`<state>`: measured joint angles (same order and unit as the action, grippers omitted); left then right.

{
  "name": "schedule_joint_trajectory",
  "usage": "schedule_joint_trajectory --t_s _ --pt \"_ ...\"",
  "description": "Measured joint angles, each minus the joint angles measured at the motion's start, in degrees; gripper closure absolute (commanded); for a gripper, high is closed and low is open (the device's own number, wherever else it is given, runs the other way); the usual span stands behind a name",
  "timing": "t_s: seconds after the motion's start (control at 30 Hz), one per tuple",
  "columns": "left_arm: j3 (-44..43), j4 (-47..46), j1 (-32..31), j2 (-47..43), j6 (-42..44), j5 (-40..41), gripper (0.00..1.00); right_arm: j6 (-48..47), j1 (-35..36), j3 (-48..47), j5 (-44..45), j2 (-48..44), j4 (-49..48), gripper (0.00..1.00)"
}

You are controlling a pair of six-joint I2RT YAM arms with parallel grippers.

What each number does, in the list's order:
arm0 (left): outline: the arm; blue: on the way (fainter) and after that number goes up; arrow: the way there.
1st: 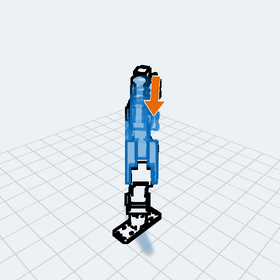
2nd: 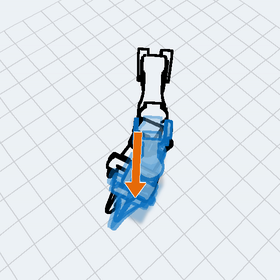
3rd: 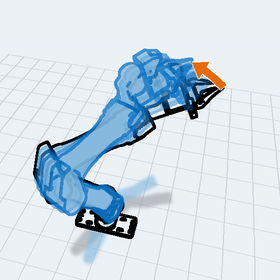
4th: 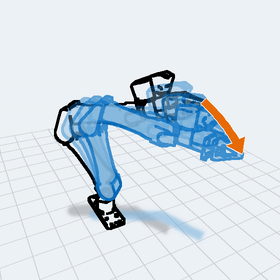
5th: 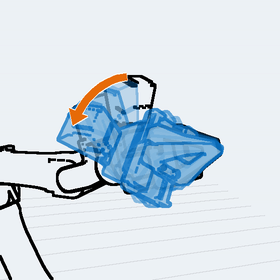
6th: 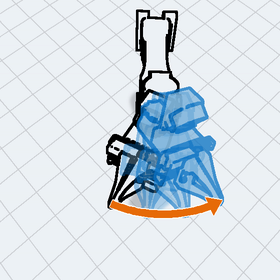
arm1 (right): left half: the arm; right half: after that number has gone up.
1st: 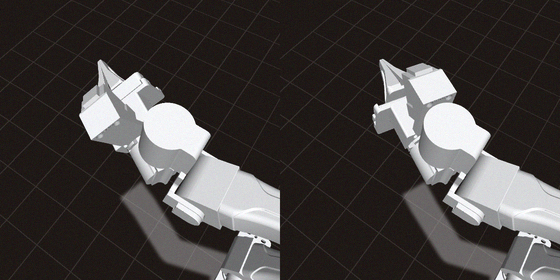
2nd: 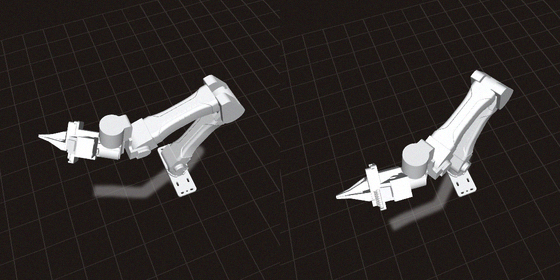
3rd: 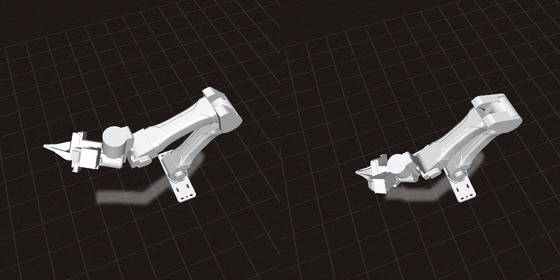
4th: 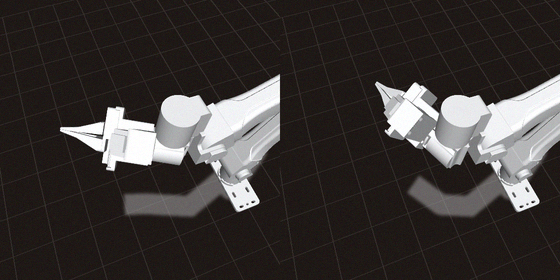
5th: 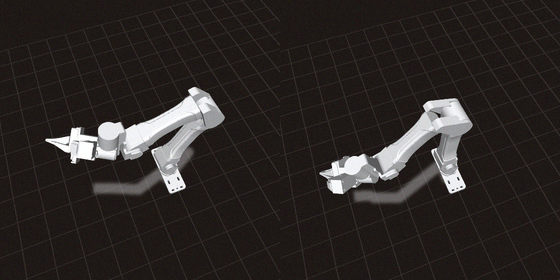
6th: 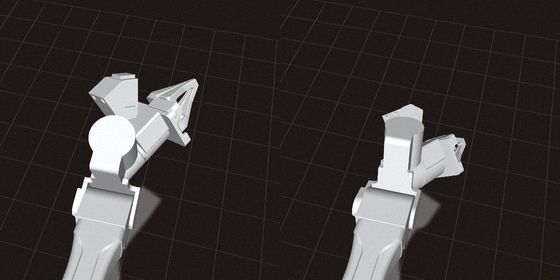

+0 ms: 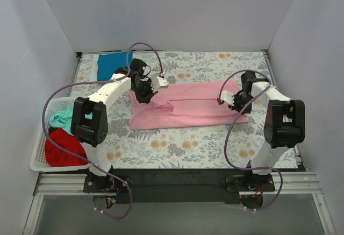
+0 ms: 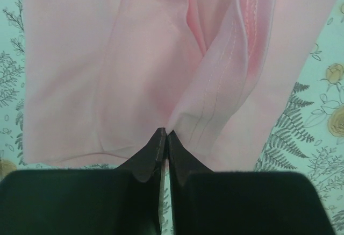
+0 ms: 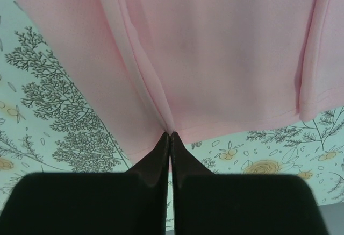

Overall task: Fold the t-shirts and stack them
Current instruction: Fold the tshirt

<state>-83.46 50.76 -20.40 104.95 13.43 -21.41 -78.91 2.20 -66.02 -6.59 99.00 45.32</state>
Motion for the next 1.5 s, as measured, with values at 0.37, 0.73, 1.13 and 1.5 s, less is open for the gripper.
schedule_joint_trajectory --t_s 0.37,0.73,1.13,1.5 --pt "-6.16 -0.66 0.98 6.69 2.19 0.28 1.00 -0.31 -0.46 -6.01 0.00 4.11 0.24 0.99" --pt "-6.16 -1.44 3.23 7.26 2.73 0.04 1.00 -0.90 -1.07 -8.83 0.02 7.54 0.42 0.99" --pt "-6.14 -3.32 4.13 7.26 2.89 -0.02 1.00 -0.83 -1.07 -12.70 -0.11 9.27 0.83 0.99" --pt "-5.31 -4.72 4.22 7.37 2.91 0.22 1.00 -0.63 -1.07 -14.56 -0.17 12.76 0.90 0.99"
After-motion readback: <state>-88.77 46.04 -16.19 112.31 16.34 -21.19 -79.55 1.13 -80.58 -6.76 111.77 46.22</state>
